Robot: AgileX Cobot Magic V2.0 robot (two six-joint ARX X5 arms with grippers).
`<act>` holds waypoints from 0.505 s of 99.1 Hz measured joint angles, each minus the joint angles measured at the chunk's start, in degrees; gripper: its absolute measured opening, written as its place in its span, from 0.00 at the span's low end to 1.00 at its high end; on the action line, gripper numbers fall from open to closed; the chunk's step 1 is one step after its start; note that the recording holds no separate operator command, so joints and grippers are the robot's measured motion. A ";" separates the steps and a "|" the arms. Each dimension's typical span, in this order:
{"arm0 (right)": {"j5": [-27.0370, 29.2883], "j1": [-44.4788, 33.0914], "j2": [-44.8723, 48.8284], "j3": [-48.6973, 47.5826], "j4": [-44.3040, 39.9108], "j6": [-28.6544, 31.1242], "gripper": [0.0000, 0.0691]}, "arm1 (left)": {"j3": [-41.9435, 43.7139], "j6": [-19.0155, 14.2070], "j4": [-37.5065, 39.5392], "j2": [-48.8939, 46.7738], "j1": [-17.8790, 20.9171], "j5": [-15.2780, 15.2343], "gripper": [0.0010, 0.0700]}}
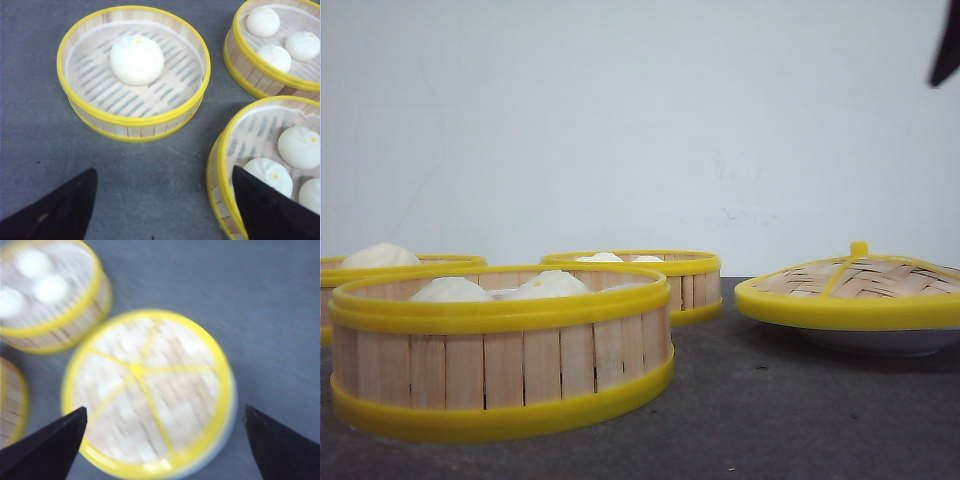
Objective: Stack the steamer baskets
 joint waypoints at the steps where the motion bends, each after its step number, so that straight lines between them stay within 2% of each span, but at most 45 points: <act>1: -0.50 0.07 0.63 0.22 0.20 0.24 0.90 | 0.00 -0.02 0.07 0.00 0.00 0.00 0.75; 21: -2.34 4.00 17.59 10.34 1.73 2.21 0.90 | 0.00 -0.02 0.31 0.00 0.00 0.00 0.75; 50: -2.49 9.33 45.42 34.51 0.50 2.29 0.90 | 0.00 -0.02 0.28 0.00 0.00 0.00 0.74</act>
